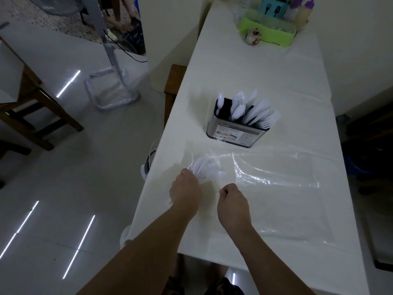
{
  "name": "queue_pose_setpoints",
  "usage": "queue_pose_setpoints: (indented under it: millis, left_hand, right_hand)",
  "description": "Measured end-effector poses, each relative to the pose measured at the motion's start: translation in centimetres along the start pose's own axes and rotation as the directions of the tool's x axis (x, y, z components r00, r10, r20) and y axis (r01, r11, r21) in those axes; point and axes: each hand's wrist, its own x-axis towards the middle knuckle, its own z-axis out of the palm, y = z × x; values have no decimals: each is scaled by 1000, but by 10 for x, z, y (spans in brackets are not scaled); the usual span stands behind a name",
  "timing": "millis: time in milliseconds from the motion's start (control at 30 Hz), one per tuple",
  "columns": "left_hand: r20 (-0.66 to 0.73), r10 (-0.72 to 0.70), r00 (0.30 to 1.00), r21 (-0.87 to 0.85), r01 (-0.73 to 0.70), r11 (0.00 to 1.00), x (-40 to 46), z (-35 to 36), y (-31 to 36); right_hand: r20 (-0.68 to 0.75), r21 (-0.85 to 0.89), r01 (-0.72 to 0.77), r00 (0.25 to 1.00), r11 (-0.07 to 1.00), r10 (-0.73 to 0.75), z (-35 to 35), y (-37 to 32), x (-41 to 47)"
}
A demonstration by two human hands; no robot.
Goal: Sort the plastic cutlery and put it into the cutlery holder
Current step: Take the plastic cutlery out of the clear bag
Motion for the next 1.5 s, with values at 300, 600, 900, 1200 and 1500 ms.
queue_pose_setpoints:
  millis: [300, 600, 900, 1200, 1500]
  left_hand:
    - [-22, -73, 997, -86, 71, 994, -13, -9, -34]
    - [-56, -201, 978, -134, 193, 972, -35, -18, -65]
    - [-71, -136, 988, -425, 94, 900, -44, -23, -42]
    - [-56, 149, 987, -171, -157, 973, -41, 3, 12]
    - [-41, 11, 999, -110, -16, 994, -31, 23, 13]
  right_hand:
    - [36, -10, 55, 998, 998, -55, 10, 5, 0]
    - [102, -111, 60, 994, 992, -48, 17, 23, -8]
    - [-123, -12, -432, 896, 902, 427, -7, 112, -27]
    - [-299, 56, -602, 751, 797, 588, -65, 168, 14]
    - [-87, 179, -710, 679, 681, 729, -65, 211, 19]
